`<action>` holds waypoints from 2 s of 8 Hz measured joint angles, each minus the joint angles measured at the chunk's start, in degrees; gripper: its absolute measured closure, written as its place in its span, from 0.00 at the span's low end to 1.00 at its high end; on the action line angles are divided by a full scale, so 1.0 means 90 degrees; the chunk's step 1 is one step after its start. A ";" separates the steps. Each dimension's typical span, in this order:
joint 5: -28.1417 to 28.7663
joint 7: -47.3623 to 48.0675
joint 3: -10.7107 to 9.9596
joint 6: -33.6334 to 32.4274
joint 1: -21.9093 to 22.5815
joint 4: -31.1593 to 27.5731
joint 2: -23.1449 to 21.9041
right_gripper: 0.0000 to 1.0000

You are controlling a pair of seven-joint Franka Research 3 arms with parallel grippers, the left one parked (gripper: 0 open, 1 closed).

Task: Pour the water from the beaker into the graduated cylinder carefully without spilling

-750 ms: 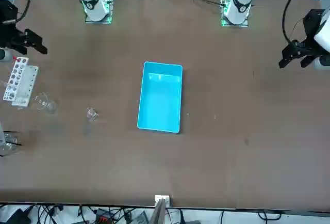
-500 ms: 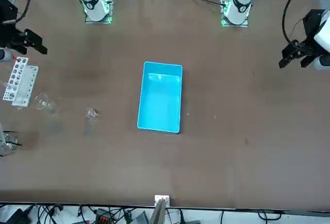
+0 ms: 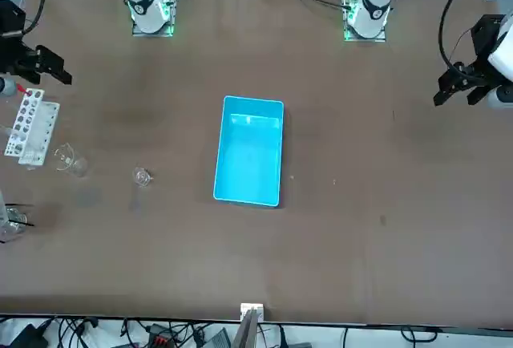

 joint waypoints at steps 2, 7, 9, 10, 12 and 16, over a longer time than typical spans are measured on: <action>-0.0353 0.0001 -0.0006 -0.0449 -0.0027 0.0000 0.0008 0.00; -0.0551 0.3431 0.0068 -0.0943 0.0055 -0.0056 0.0423 0.00; -0.0700 0.5393 0.0106 -0.0282 0.0557 -0.0128 0.0874 0.00; -0.0953 0.6373 0.0126 0.0028 0.0905 -0.0193 0.1114 0.00; -0.1755 0.8540 0.0155 0.0575 0.1793 -0.0308 0.1753 0.00; -0.3649 1.2430 0.0168 0.1244 0.3432 -0.0338 0.3432 0.00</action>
